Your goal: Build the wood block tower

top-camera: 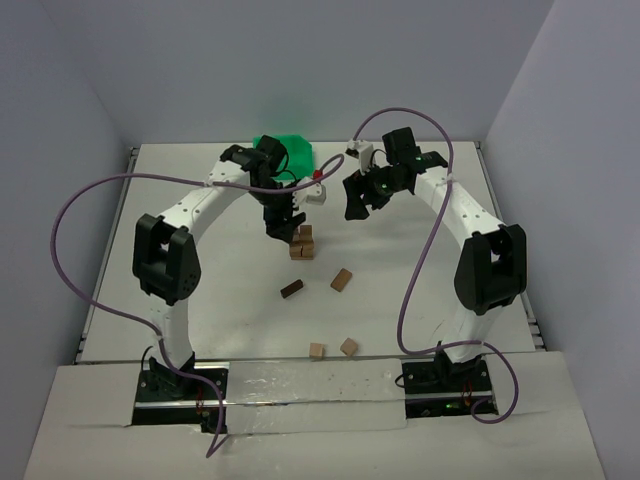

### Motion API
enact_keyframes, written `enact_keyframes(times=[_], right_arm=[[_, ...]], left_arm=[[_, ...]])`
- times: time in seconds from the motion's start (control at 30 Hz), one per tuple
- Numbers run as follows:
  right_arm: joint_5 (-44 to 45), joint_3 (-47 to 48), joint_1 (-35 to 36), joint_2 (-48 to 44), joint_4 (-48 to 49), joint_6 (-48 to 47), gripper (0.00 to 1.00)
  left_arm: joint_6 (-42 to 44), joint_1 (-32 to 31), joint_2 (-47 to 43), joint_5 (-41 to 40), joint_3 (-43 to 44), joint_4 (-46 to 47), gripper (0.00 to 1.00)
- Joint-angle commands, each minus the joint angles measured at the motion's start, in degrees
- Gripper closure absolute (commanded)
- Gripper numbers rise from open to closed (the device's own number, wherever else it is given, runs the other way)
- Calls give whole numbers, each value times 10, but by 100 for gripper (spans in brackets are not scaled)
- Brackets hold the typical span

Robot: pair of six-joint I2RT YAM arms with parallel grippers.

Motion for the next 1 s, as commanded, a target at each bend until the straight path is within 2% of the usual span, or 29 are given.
enact_keyframes(times=[0.0, 0.17, 0.27, 0.4, 0.57, 0.63, 0.83, 0.97], right_arm=[[14, 16, 3, -59, 0, -6, 18], [27, -19, 3, -121, 2, -15, 18], [29, -58, 2, -162, 6, -33, 17], [35, -110, 2, -226, 18, -56, 16], [51, -176, 2, -301, 44, -67, 12], [62, -199, 2, -326, 58, -70, 3], [91, -253, 2, -372, 86, -74, 0], [104, -314, 2, -423, 121, -76, 0]], left_arm=[[-15, 23, -113, 28, 26, -9, 21], [-69, 49, -241, 27, -114, 90, 17], [-99, 66, -337, 28, -209, 159, 1], [-134, 69, -413, 21, -321, 215, 1], [-178, 69, -463, 41, -403, 251, 1], [-200, 69, -464, 40, -426, 268, 1], [-243, 56, -450, 52, -488, 314, 1], [-284, -19, -469, -34, -576, 431, 1]])
